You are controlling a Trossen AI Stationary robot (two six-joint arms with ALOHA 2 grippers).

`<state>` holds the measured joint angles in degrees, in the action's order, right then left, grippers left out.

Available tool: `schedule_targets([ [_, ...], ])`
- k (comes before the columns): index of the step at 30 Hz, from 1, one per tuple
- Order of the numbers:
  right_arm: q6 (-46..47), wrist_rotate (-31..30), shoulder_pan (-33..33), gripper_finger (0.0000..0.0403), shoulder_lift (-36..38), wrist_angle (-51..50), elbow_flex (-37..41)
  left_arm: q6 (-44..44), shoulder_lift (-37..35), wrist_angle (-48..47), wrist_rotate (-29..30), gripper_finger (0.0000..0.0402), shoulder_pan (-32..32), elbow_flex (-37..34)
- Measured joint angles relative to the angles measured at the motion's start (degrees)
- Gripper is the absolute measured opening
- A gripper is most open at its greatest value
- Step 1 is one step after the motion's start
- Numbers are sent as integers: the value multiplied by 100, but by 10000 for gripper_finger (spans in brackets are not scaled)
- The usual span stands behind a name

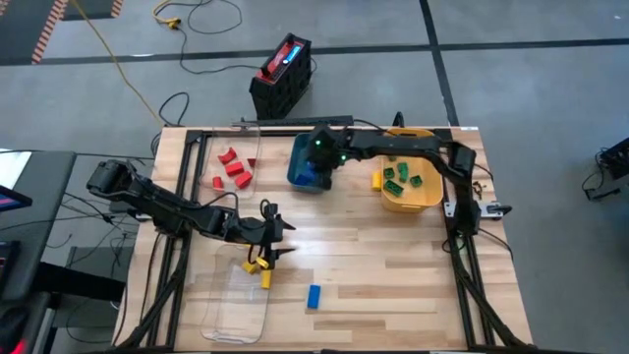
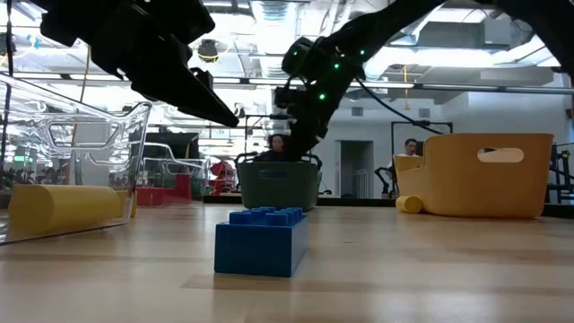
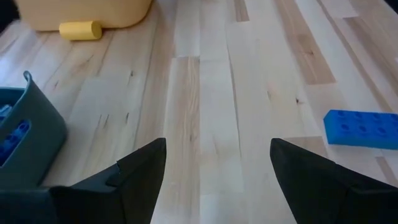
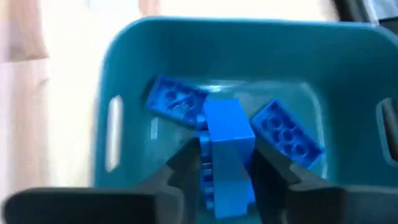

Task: Sort blocks
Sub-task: Put the blue game piece into the blue bin, then put the yellow block into the bottom transparent bin

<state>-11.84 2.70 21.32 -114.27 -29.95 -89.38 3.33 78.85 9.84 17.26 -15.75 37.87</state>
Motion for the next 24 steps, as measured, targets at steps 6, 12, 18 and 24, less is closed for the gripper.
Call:
schedule_targets([
  [6,-52,195,60,227,495,-548,-4,-95,0,13,2,280,0,0],
  [12,-939,13,143,269,1001,-2133,-3,-113,-2,22,2,280,1,0],
  [18,-1116,-508,90,271,840,-3385,4,-218,-2,24,2,280,2,0],
  [24,-1213,-564,179,273,435,-3841,1,-264,-2,21,-5,280,2,0],
])
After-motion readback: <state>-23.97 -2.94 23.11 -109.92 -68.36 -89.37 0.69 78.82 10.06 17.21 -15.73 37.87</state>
